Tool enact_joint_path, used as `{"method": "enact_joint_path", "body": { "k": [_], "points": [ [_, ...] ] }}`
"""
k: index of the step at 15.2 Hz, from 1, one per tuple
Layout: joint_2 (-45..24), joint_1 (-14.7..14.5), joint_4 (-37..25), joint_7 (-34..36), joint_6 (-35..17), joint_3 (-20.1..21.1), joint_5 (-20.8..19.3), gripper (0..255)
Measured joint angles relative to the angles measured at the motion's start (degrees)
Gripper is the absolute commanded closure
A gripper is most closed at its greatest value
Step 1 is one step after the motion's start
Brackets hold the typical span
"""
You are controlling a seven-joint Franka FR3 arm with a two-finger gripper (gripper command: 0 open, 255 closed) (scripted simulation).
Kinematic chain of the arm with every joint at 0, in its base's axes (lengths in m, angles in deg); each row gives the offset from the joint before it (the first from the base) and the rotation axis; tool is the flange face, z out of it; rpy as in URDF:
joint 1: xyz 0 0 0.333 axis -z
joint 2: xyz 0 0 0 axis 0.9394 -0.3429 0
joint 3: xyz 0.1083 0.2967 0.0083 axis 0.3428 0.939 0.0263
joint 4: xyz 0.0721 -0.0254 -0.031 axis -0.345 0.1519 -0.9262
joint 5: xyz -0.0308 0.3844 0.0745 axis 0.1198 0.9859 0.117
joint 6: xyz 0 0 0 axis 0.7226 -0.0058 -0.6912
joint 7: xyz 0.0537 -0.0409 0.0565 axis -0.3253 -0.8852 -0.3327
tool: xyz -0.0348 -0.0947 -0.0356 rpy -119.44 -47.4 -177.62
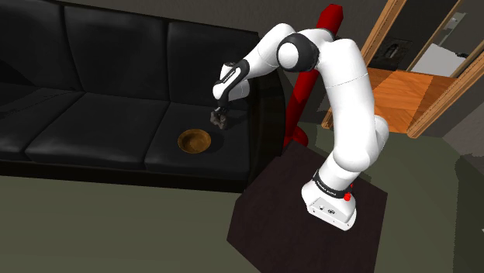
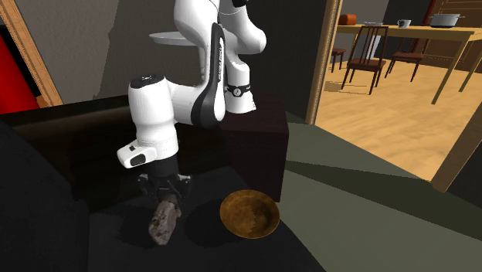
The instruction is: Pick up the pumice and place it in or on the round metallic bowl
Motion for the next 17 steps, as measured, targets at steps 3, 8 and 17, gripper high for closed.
{"method": "enact_joint_path", "body": {
  "k": [3,8,17],
  "points": [
    [0.05,0.0,0.01,0.0,0.05,-0.01,0.0,255],
    [0.05,0.02,0.03,-0.01,0.04,-0.02,0.0,255],
    [4.59,-0.5,1.44,0.48,3.19,-0.62,-0.53,255]
  ]
}}
